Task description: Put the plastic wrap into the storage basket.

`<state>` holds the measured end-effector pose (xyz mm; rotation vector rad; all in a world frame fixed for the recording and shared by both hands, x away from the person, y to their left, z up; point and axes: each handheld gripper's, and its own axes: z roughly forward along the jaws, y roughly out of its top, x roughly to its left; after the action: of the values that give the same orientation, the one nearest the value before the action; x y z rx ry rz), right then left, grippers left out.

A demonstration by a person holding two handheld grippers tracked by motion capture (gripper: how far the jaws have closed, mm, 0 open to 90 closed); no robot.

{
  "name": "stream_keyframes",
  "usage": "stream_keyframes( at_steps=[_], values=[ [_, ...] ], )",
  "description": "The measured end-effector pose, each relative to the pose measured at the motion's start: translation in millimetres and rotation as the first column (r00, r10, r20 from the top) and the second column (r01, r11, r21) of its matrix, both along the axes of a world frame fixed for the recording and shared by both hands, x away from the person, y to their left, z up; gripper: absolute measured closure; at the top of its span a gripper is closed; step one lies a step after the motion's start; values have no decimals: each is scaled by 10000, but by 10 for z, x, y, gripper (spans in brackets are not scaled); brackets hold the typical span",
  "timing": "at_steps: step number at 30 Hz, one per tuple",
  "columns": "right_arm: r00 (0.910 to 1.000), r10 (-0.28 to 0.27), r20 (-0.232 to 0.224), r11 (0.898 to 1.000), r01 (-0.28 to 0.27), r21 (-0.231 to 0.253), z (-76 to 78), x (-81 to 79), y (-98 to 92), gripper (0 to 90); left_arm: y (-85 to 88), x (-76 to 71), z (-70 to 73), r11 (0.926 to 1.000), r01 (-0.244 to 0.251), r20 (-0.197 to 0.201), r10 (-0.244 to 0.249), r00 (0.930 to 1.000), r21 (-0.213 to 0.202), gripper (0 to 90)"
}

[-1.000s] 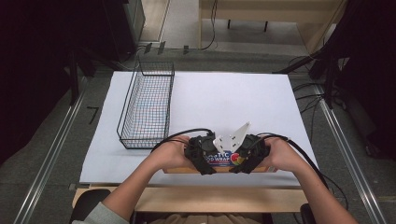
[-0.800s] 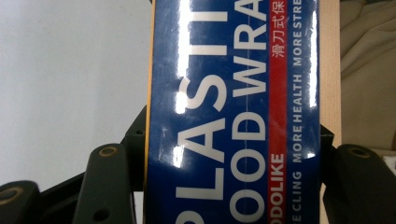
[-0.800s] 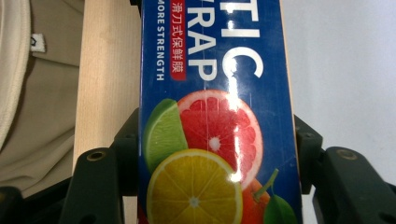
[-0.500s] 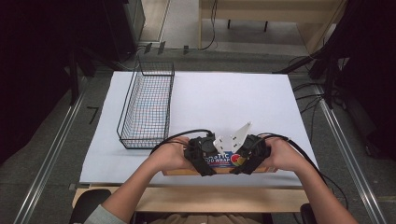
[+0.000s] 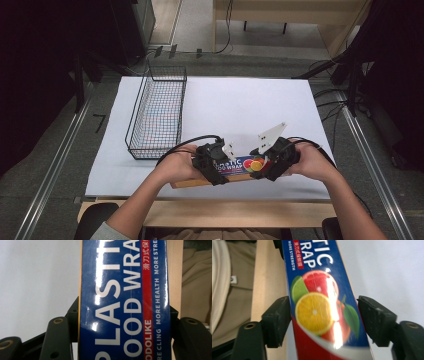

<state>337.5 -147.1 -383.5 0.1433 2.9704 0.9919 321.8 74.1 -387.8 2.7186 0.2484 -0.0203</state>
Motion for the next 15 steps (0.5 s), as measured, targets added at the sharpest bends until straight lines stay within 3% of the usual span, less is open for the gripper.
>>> stream_keyframes(
  at_steps=[2, 8, 10, 15],
  values=[
    [9995, -290, 127, 9994, 287, 216, 35, 11, -58, 275, 21, 3, 4, 10000, -77, 159, 77, 9998, -10, 409],
    [9956, -853, 385, 9946, 828, 623, 96, 43, -165, 248, 106, 54, 44, 9988, -467, 126, 468, 9988, -118, 409],
    [9892, -1364, 535, 9882, 1320, 775, 138, 56, -231, 244, 133, 68, 55, 9976, -687, 74, 688, 9976, -132, 409],
    [9796, -1919, 601, 9746, 1831, 1287, 218, 81, -360, 232, 197, 103, 79, 9943, -1062, 65, 1063, 9943, -133, 408]
  ],
)
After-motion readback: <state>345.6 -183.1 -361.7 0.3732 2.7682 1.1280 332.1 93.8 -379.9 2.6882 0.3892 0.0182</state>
